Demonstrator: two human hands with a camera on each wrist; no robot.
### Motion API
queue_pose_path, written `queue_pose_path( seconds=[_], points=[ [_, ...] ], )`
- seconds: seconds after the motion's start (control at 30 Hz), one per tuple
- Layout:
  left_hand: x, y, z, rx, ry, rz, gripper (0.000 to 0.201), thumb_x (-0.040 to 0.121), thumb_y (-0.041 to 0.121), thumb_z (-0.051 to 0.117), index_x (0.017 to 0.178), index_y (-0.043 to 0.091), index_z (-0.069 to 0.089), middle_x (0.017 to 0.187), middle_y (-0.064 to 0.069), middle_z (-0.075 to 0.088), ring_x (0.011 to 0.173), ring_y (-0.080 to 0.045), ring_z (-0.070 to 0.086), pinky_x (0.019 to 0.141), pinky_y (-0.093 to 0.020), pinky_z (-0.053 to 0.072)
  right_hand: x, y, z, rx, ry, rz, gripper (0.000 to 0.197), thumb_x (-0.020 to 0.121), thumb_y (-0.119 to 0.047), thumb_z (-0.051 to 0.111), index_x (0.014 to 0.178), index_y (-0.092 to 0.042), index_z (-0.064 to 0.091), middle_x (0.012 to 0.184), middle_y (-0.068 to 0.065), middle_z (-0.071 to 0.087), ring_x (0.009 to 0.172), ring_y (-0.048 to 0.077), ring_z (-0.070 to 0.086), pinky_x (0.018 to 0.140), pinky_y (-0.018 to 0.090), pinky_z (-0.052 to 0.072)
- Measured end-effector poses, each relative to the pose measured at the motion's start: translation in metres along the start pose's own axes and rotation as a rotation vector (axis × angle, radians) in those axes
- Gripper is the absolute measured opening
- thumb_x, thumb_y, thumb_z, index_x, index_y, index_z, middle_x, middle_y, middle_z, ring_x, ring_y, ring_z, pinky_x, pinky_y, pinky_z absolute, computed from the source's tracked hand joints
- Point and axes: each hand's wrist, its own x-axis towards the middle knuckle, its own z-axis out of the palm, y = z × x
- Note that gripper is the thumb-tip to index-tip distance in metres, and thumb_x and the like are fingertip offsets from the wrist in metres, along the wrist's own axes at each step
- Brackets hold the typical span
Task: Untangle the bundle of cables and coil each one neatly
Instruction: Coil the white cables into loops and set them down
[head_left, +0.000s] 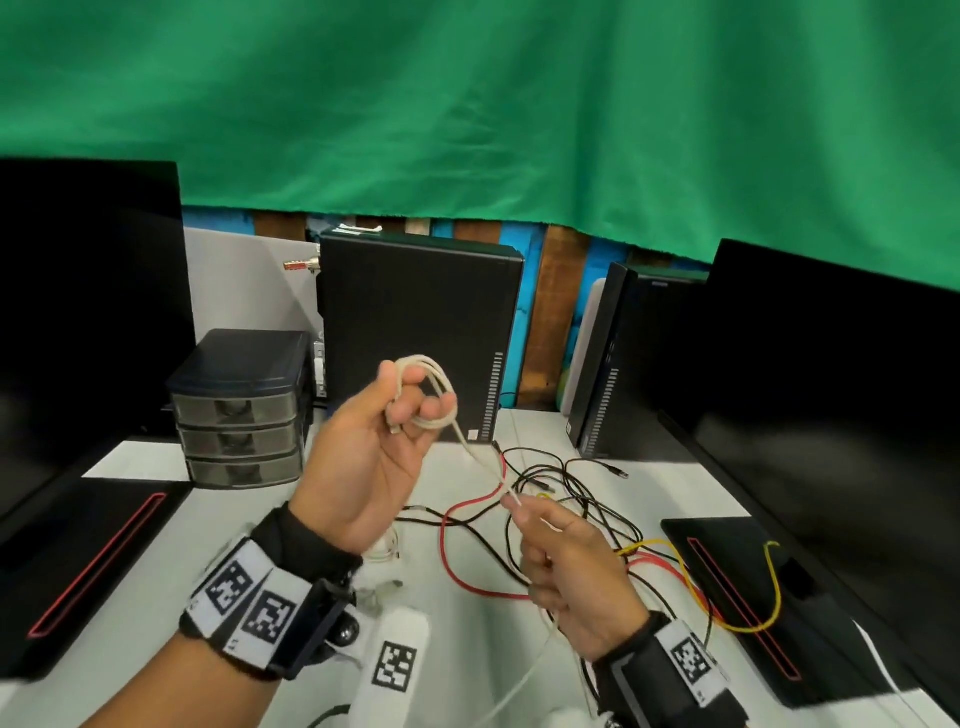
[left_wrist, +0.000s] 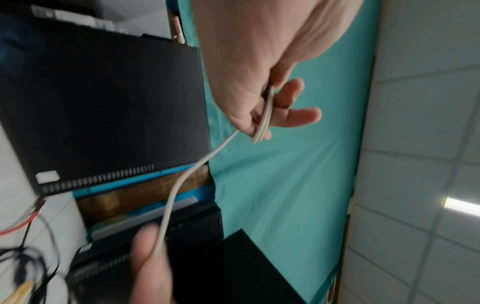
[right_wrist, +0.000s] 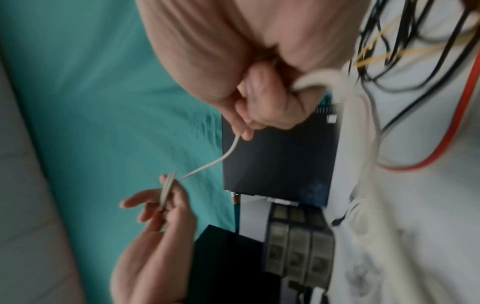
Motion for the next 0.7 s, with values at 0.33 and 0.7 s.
queue_pose_path(
  seconds=[0.33,0.7],
  points=[
    [0.005,0.047,-0.013,0.087,0.0,0.195,0.03,0.108,0.027,0.037,0.088,0.014,0.055,0.055,0.009,0.038,0.055,-0.005,0.045,0.091,-0.027,0.054,0.02,-0.047,-0.068,-0.151,0.112,-0.286,0.017,0.075,-0.014,0.077,0.079,-0.012,0.06,0.054,-0.002,0.042,0.045,0.01,0.032,0.041,0.019,0.032],
    [0.003,0.066,-0.015,-0.026,-0.038,0.179,0.036,0.108,0.027,0.035,0.083,0.017,0.057,0.053,0.011,0.039,0.056,-0.001,0.05,0.097,-0.024,0.052,0.041,-0.082,-0.066,-0.826,0.205,-0.631,0.025,0.091,-0.023,0.07,0.066,-0.023,0.073,0.062,-0.001,0.068,0.051,0.001,0.053,0.054,0.016,0.044]
  ],
)
